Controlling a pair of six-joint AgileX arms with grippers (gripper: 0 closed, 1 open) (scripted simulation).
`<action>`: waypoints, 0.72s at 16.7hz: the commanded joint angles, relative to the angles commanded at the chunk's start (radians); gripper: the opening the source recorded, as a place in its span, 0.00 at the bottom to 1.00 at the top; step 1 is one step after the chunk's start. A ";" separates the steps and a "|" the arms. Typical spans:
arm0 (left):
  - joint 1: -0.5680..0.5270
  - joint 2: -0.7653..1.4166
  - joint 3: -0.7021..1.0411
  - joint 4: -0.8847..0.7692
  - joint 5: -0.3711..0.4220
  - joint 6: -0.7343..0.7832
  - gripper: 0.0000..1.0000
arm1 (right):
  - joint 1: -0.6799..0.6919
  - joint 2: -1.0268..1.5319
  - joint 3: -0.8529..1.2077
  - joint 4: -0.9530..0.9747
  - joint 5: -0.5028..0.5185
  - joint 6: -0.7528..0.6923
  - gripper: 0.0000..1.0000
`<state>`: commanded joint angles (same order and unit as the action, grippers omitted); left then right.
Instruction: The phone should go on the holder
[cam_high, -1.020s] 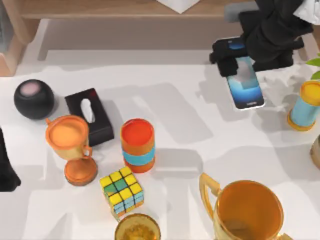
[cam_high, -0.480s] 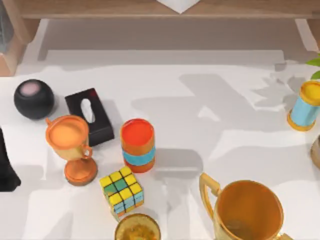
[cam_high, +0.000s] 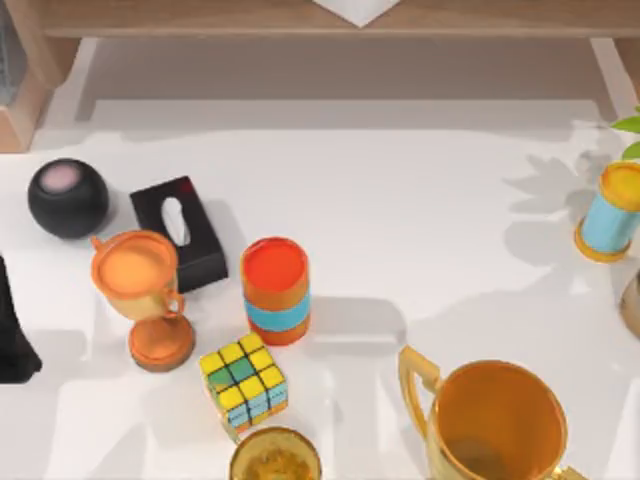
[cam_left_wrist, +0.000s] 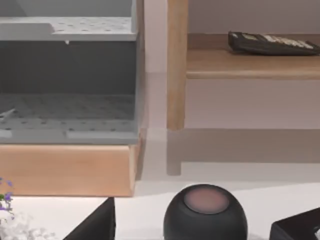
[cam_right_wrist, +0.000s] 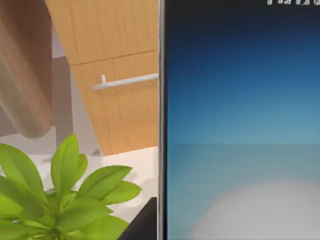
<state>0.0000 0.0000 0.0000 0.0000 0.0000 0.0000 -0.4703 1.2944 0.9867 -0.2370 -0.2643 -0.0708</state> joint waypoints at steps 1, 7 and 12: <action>0.000 0.000 0.000 0.000 0.000 0.000 1.00 | -0.043 -0.035 -0.048 0.030 -0.011 -0.012 0.00; 0.000 0.000 0.000 0.000 0.000 0.000 1.00 | -0.247 -0.195 -0.290 0.167 -0.063 -0.070 0.00; 0.000 0.000 0.000 0.000 0.000 0.000 1.00 | -0.317 -0.246 -0.379 0.213 -0.081 -0.092 0.00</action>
<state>0.0000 0.0000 0.0000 0.0000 0.0000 0.0000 -0.7878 1.0480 0.6073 -0.0239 -0.3448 -0.1626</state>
